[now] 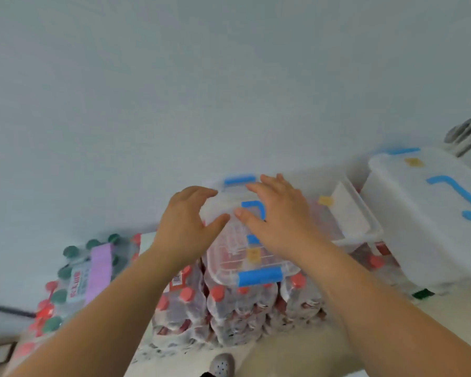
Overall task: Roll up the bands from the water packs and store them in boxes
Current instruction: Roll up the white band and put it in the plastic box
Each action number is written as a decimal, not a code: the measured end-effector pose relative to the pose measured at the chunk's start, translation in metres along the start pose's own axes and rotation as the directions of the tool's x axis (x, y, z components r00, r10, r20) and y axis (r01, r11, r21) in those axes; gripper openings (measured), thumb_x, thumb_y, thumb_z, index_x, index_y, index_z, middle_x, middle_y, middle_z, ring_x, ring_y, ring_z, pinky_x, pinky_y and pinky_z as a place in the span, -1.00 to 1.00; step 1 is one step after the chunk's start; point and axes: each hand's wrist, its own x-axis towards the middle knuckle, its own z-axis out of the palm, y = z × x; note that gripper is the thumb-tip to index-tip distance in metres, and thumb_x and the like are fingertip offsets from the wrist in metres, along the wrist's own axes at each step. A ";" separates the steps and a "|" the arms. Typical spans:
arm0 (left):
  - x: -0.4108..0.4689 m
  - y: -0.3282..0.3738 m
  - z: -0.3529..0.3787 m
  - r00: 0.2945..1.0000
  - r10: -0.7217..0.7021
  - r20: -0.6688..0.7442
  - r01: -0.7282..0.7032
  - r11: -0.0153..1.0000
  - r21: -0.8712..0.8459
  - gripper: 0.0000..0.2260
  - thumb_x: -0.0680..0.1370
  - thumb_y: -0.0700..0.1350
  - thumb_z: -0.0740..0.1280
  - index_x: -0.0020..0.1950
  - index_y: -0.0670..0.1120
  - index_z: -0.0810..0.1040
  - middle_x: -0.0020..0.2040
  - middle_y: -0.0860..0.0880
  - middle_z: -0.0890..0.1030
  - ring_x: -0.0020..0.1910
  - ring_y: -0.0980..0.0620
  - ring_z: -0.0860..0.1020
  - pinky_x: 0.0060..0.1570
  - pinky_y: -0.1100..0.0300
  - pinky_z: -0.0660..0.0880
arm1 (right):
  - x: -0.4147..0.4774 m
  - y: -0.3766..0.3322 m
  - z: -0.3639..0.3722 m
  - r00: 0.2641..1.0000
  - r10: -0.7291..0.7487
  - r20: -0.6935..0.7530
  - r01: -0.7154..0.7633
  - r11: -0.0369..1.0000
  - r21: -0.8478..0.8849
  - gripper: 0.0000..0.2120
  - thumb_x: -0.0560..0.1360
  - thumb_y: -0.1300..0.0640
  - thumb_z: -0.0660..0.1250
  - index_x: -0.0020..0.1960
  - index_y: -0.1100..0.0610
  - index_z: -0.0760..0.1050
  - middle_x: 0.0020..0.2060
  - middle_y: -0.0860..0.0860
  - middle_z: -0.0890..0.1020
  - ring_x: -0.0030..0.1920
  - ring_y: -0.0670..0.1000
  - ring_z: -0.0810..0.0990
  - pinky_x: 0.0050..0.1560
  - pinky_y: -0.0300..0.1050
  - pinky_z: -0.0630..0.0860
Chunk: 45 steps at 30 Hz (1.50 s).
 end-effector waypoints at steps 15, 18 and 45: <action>-0.064 -0.226 -0.047 0.962 -0.213 0.170 0.198 0.975 0.099 -0.59 0.52 0.19 0.36 0.32 0.10 0.52 0.19 0.04 0.59 0.19 0.00 0.49 0.19 0.08 0.44 | 0.046 -0.150 0.177 0.953 -0.064 0.296 0.089 0.993 -0.073 -0.48 0.53 -0.25 0.28 0.39 0.00 0.45 0.33 -0.04 0.49 0.40 0.06 0.36 0.40 0.00 0.31; -0.048 -0.255 -0.041 0.951 -0.181 0.251 0.161 0.982 0.100 -0.55 0.51 0.17 0.35 0.36 0.06 0.49 0.23 0.01 0.57 0.25 -0.05 0.47 0.25 0.03 0.44 | 0.056 -0.153 0.205 0.940 0.045 0.337 -0.021 0.997 -0.073 -0.50 0.52 -0.22 0.33 0.37 -0.02 0.47 0.30 -0.06 0.49 0.38 0.06 0.36 0.33 0.04 0.43; -0.001 -0.275 -0.001 0.926 -0.230 0.299 0.313 0.910 -0.272 -0.92 0.51 -0.13 0.42 -0.17 0.02 0.64 -0.20 0.08 0.65 -0.20 0.09 0.60 -0.15 0.20 0.54 | 0.079 -0.130 0.245 0.977 0.154 0.148 -0.180 0.967 0.182 -0.83 0.51 -0.10 0.40 0.07 -0.11 0.61 -0.02 -0.21 0.65 0.05 -0.17 0.58 0.12 -0.04 0.57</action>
